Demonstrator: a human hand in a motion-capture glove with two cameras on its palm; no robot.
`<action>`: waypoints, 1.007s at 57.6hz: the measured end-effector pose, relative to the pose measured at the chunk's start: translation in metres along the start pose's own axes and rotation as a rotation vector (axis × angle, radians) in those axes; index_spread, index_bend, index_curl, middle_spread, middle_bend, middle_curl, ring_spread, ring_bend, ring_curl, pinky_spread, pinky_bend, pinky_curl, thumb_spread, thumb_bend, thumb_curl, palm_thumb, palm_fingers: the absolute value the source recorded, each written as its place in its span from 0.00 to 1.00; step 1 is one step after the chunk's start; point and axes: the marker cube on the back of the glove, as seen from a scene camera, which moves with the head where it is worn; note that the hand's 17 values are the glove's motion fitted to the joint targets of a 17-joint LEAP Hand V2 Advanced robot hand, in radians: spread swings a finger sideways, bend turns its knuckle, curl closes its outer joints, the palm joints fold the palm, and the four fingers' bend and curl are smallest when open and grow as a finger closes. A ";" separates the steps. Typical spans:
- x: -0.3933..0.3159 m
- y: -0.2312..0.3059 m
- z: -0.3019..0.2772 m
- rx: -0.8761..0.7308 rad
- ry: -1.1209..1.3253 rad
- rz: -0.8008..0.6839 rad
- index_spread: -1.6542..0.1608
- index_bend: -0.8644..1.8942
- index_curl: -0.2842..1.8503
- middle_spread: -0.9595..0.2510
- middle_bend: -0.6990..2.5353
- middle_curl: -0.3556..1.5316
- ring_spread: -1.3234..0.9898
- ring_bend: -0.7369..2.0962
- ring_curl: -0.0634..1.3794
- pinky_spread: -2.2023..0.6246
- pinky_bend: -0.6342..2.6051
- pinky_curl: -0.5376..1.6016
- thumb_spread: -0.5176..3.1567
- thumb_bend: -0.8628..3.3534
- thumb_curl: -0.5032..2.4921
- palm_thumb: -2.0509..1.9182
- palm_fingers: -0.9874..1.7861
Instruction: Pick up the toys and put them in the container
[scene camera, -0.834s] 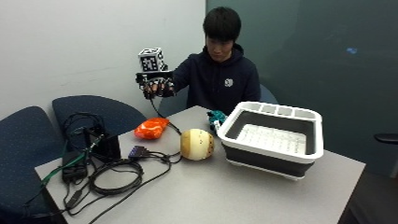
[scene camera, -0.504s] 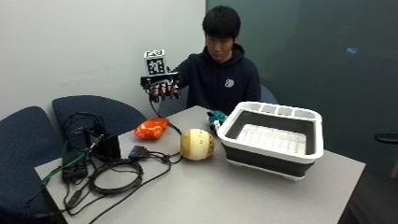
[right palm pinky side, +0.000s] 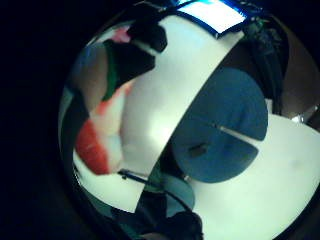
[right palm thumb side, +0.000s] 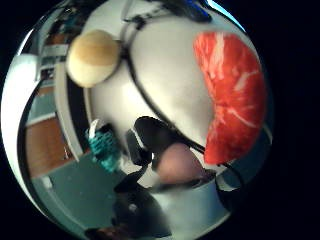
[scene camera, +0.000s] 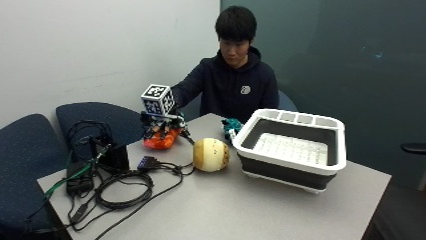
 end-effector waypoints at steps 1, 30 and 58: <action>0.003 0.000 0.007 -0.004 0.021 -0.007 0.77 0.33 0.21 0.78 0.24 0.29 0.58 0.42 0.17 0.76 0.60 0.42 0.47 0.19 0.23 0.50 0.25; -0.085 0.076 -0.123 0.277 -0.185 -0.622 0.74 0.52 0.27 0.68 0.41 0.40 0.42 0.66 0.35 0.64 0.54 0.41 0.43 0.29 0.37 0.71 0.70; -0.380 0.076 -0.123 0.225 -0.469 -0.864 0.72 0.56 0.40 0.61 0.46 0.53 0.37 0.69 0.48 0.63 0.58 0.47 0.29 0.28 0.47 0.70 0.56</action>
